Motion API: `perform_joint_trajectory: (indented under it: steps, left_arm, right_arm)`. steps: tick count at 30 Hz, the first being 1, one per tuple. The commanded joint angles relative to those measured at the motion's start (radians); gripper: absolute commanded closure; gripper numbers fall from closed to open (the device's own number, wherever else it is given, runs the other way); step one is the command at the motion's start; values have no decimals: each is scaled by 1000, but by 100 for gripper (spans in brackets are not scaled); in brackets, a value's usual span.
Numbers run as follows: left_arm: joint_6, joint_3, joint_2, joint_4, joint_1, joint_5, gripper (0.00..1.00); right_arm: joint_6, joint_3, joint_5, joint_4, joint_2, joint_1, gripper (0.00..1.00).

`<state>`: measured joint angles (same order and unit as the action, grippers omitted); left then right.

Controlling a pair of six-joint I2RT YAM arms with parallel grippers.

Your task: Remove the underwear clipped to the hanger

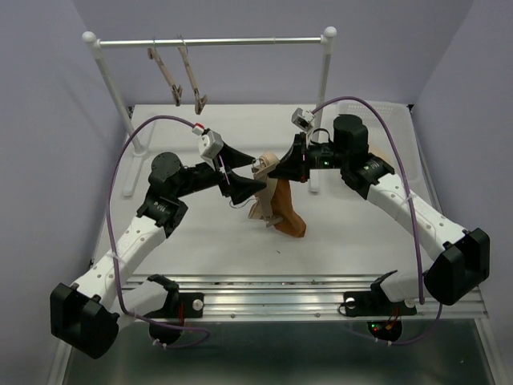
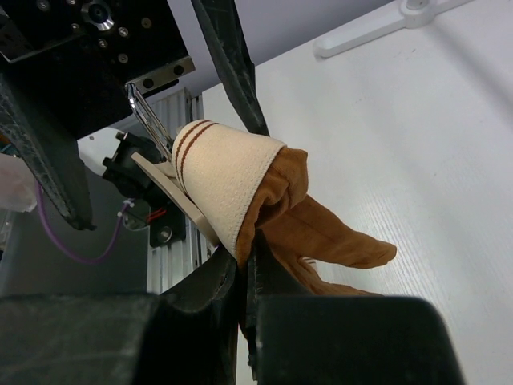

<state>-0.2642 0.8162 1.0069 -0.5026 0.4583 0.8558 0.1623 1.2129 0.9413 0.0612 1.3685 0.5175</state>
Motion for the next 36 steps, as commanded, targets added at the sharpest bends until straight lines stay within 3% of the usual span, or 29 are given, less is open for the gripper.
perform_joint_trajectory:
  steps: [1, 7, 10, 19, 32, 36]
  left_arm:
    - [-6, 55, 2, -42, 3, 12, 1]
    - [-39, 49, 15, -76, 6, 2, 2]
    - [-52, 55, 41, -80, 6, 17, 7]
    - [-52, 55, 52, -82, 11, 35, 41]
    - [-40, 28, 32, -53, 11, -18, 39]
    - [-38, 18, 29, -44, 10, -32, 43]
  right_arm:
    - [17, 59, 5, -32, -2, -2, 99]
    - [22, 59, 5, -35, 7, -2, 99]
    - [23, 60, 2, -37, 10, -2, 99]
    - [34, 62, -22, -38, 7, -2, 99]
    - [31, 56, -55, -38, -6, -2, 99]
    - [32, 56, -53, -38, -6, -2, 99]
